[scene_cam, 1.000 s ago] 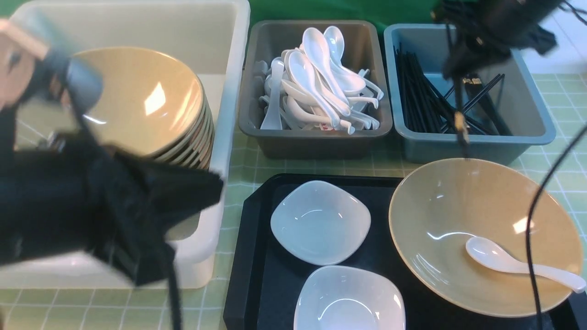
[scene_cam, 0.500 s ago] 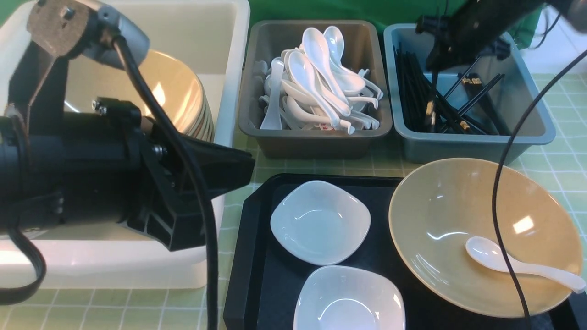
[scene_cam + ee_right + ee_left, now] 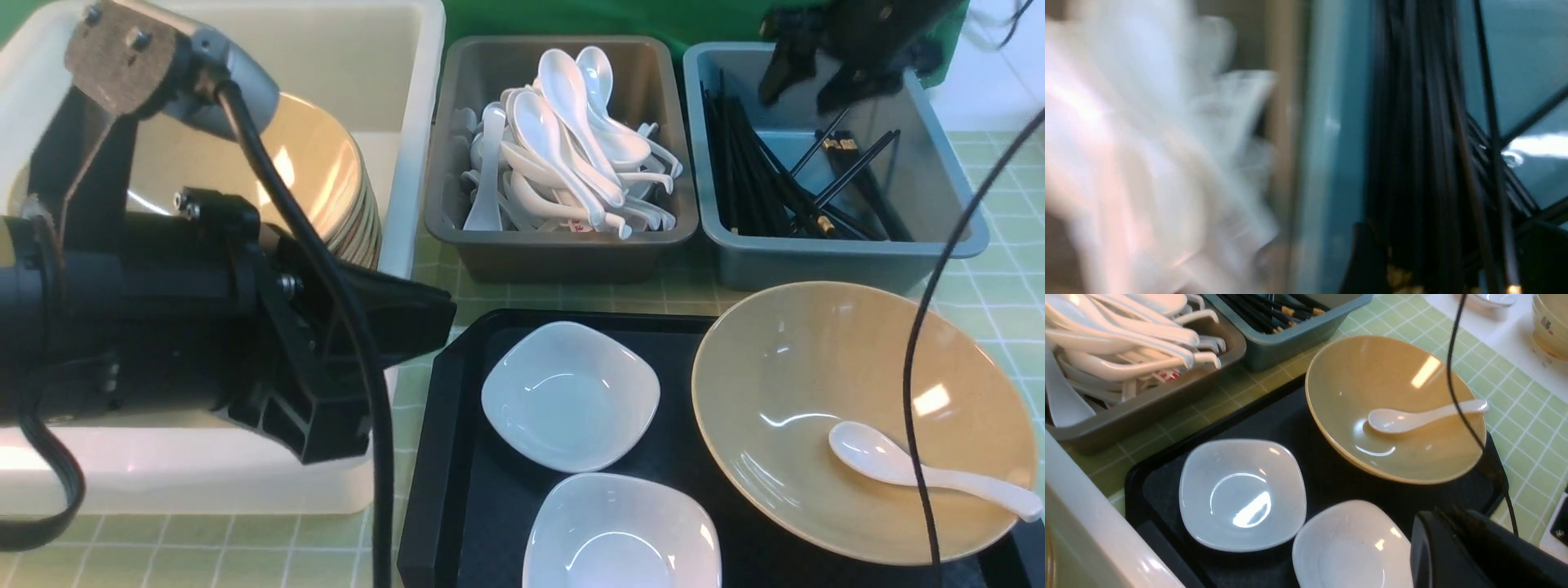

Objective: On green table put chopsticks spoon bowls plates into blue grey white boxes.
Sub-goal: 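Reach down and grasp the white spoon resting in the bowl with the right gripper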

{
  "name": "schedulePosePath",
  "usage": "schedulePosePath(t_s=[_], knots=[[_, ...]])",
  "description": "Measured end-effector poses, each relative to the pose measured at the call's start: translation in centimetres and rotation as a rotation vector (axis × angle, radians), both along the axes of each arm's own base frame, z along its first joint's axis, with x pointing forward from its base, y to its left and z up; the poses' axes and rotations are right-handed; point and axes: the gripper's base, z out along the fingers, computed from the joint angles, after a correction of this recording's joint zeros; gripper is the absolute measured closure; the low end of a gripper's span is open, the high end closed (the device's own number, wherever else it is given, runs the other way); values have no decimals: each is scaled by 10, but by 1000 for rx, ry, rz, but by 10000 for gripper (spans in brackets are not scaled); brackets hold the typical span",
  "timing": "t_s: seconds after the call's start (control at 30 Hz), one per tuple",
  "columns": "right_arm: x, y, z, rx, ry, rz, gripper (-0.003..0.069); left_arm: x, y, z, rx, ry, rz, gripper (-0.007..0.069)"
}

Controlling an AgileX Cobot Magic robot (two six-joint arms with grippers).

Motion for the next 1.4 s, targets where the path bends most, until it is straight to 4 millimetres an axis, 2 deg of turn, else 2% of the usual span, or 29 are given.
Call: schedulePosePath(t_s=[0.07,0.13,0.2,0.27,0.33,0.37,0.4,0.5,0.53,0.57,0.63,0.73,0.93,1.07,1.23,1.3,1.4], knots=[[-20,3,24,13,-51,81,171,-2,0,-2,13,19,-14,626],[-54,3,56,-6,-112,161,172,-5,0,-3,32,45,-37,626],[-84,2,72,-47,-139,224,172,-10,2,-4,50,62,-57,626],[-114,2,79,-108,-137,281,172,-16,5,-2,59,60,-71,626],[-144,3,78,-202,-113,335,172,-22,10,2,64,36,-75,626],[-160,8,62,-271,-53,375,172,-27,13,5,59,13,-74,626],[-167,11,56,-303,-34,395,172,-30,15,7,56,2,-75,626],[-194,27,21,-453,78,498,172,-39,20,14,39,-32,-75,626],[-204,35,-4,-542,150,562,172,-43,22,16,30,-50,-75,626],[-205,36,-7,-554,159,571,172,-44,23,17,28,-54,-76,626],[-216,44,-45,-691,277,638,172,-49,26,20,18,-70,-77,626],[-216,44,-75,-778,380,631,172,-53,28,22,8,-80,-78,626],[-204,35,-96,-794,469,597,172,-54,28,21,10,-74,-84,626],[-198,28,-106,-744,525,573,172,-54,28,21,11,-73,-85,626],[-195,30,-120,-677,584,582,181,-54,28,21,11,-73,-85,626],[-194,31,-125,-674,604,586,212,-54,28,21,11,-72,-86,626],[-193,32,-130,-675,620,590,306,-55,28,21,13,-69,-88,626]])
